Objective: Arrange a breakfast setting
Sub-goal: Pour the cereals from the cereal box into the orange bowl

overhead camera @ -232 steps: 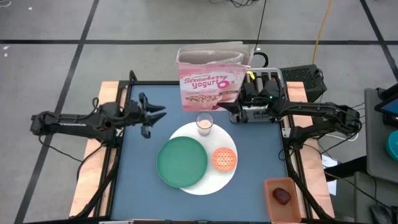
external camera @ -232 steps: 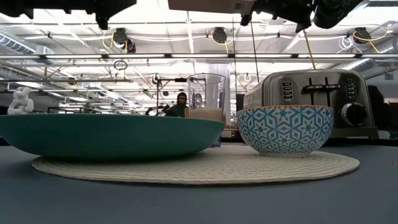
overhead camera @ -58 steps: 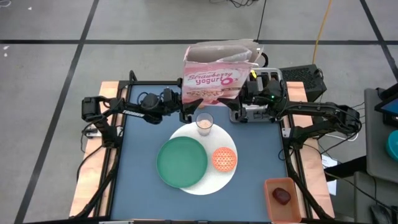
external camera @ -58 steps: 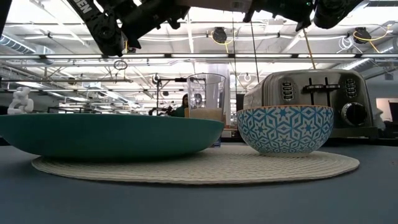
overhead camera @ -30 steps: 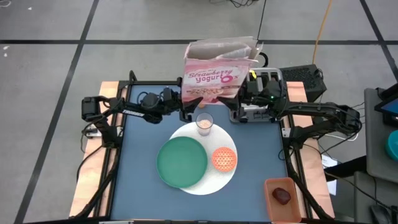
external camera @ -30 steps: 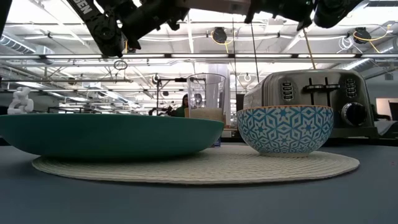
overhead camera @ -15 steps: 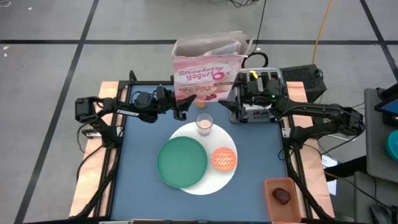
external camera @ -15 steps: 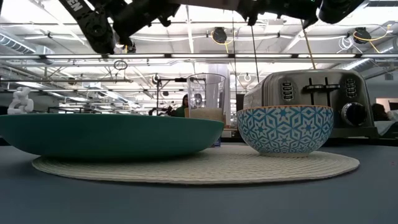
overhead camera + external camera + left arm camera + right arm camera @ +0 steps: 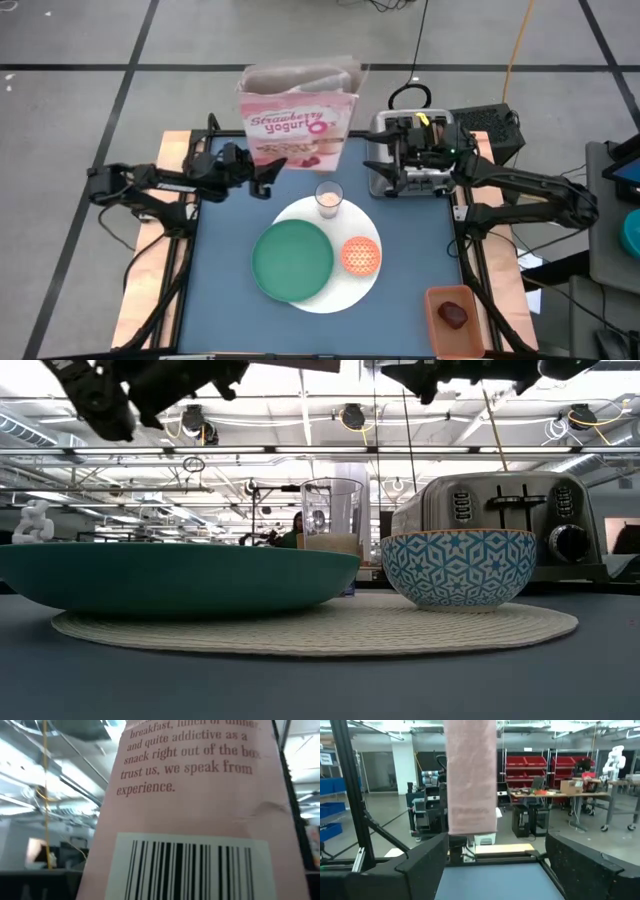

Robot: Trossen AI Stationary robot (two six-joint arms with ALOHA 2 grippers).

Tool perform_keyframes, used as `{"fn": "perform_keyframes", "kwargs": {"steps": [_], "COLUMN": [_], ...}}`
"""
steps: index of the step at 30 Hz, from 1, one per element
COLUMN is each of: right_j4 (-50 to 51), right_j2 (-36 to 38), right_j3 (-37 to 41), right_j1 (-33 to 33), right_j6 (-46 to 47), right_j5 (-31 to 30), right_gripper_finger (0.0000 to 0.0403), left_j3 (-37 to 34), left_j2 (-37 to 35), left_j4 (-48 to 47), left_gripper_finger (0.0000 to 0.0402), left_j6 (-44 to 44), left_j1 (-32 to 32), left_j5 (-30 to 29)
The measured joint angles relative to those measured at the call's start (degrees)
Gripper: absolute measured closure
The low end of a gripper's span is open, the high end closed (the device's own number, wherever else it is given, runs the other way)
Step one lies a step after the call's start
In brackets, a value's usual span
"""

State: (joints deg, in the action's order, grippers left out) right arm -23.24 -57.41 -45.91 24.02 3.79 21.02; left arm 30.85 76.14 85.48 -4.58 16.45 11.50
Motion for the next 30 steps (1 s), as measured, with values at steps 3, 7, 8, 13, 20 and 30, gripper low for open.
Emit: {"fn": "perform_keyframes", "kwargs": {"steps": [3, 7, 8, 13, 20, 30], "right_j4": [2.2, 5.5, 6.4, 10.8, 16.3, 16.9], "right_j2": [1.3, 2.9, 3.3, 4.8, 5.1, 5.1], "right_j3": [0.0, 0.0, 0.0, 0.0, 0.0, 0.0], "right_j1": [0.0, 0.0, 0.0, 0.0, 0.0, -0.1], "right_j6": [0.0, 0.0, 0.0, 0.0, -0.2, -0.2], "right_j5": [0.0, 0.0, 0.0, 0.1, 0.1, 0.1], "right_gripper_finger": [0.0077, 0.0078, 0.0078, 0.0078, 0.0078, 0.0078], "left_j3": [-2.9, -6.7, -7.6, -11.0, -11.3, -11.3], "left_j2": [-4.1, -9.9, -11.3, -18.0, -23.2, -29.3], "left_j4": [-3.5, -8.3, -9.6, -17.5, -33.1, -48.0], "left_gripper_finger": [0.0167, 0.0167, 0.0167, 0.0167, 0.0167, 0.0167], "left_j6": [-2.1, -4.6, -5.1, -6.1, -6.9, -8.0], "left_j1": [0.0, -0.2, -0.5, -2.6, -9.6, -18.9], "left_j5": [2.2, 3.7, 3.8, 4.1, 4.1, -0.2]}}
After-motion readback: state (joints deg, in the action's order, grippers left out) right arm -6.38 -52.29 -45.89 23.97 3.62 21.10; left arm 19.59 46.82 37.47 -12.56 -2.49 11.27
